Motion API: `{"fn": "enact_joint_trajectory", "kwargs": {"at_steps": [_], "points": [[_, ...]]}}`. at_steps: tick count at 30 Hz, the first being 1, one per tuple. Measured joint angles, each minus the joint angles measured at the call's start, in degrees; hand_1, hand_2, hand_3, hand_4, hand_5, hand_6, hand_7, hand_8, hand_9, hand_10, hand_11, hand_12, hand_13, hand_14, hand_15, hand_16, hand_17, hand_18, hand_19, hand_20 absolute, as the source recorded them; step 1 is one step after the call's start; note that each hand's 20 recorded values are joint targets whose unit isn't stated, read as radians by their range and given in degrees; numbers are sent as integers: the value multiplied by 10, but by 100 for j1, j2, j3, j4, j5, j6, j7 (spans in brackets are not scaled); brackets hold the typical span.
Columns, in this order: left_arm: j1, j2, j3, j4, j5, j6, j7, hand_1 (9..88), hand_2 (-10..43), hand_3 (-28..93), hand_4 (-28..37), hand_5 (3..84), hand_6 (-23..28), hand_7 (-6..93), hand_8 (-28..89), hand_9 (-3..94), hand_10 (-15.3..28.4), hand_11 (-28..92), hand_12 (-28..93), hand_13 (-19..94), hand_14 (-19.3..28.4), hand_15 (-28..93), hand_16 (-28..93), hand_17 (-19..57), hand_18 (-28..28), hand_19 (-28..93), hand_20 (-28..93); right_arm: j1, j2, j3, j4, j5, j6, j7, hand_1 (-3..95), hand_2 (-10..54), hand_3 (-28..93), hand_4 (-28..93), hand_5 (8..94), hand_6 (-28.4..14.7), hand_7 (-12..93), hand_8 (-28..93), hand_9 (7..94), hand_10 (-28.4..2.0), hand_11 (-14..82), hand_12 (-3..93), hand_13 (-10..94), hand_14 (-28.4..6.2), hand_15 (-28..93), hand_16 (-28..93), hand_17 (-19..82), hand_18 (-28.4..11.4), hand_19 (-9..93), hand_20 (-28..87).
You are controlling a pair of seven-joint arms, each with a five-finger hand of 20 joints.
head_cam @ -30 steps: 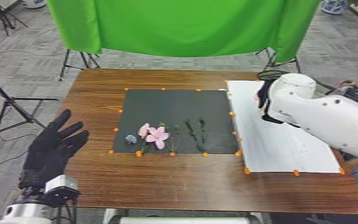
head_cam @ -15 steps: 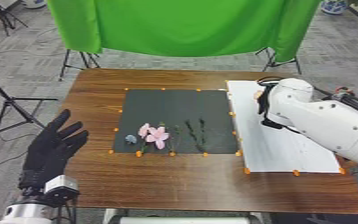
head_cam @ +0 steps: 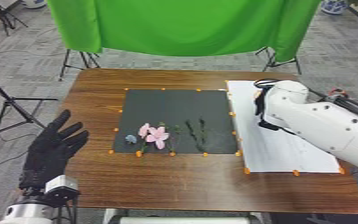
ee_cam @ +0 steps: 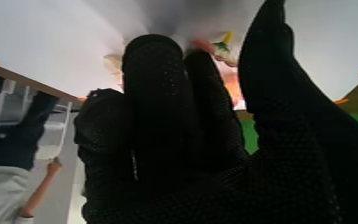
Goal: Arrange flowers
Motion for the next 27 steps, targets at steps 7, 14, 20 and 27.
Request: {"fn": "enact_joint_trajectory", "kwargs": {"at_steps": [7, 14, 20, 27], "points": [[-37, -93, 2, 3, 28, -23, -76, 296, 64, 630, -202, 336, 82, 81, -72, 302, 191, 261, 113, 213, 273, 562, -121, -76, 284, 527, -10, 66, -15, -320, 24, -233, 499, -38, 540, -56, 668, -280, 705, 11, 216, -4, 783, -87, 125, 204, 779, -57, 632, 131, 524, -138, 932, 259], [-38, -63, 48, 7, 4, -21, -39, 295, 64, 630, -202, 336, 82, 80, -72, 303, 192, 260, 112, 212, 274, 562, -121, -76, 284, 527, -10, 129, -14, -656, 40, -546, 836, -116, 574, -60, 667, -282, 773, 23, 224, 19, 865, -71, 90, 244, 825, -32, 608, 144, 550, -129, 932, 282], [-33, 41, 78, 10, -54, -16, 25, 295, 64, 631, -202, 336, 82, 80, -72, 303, 192, 259, 113, 212, 275, 561, -122, -76, 284, 527, -10, 251, 46, -991, -31, -670, 1220, -144, 575, -67, 679, -283, 785, 20, 219, 28, 884, -71, 93, 257, 840, -26, 607, 152, 560, -128, 932, 304], [-33, 49, 68, 10, -40, -19, 6, 295, 64, 630, -202, 336, 82, 80, -72, 302, 191, 258, 114, 212, 275, 562, -121, -76, 284, 527, -10, 484, 86, -1177, -155, -778, 1373, -144, 577, -73, 692, -283, 799, 14, 212, 38, 895, -71, 96, 266, 845, -25, 605, 157, 566, -128, 932, 313]]}}
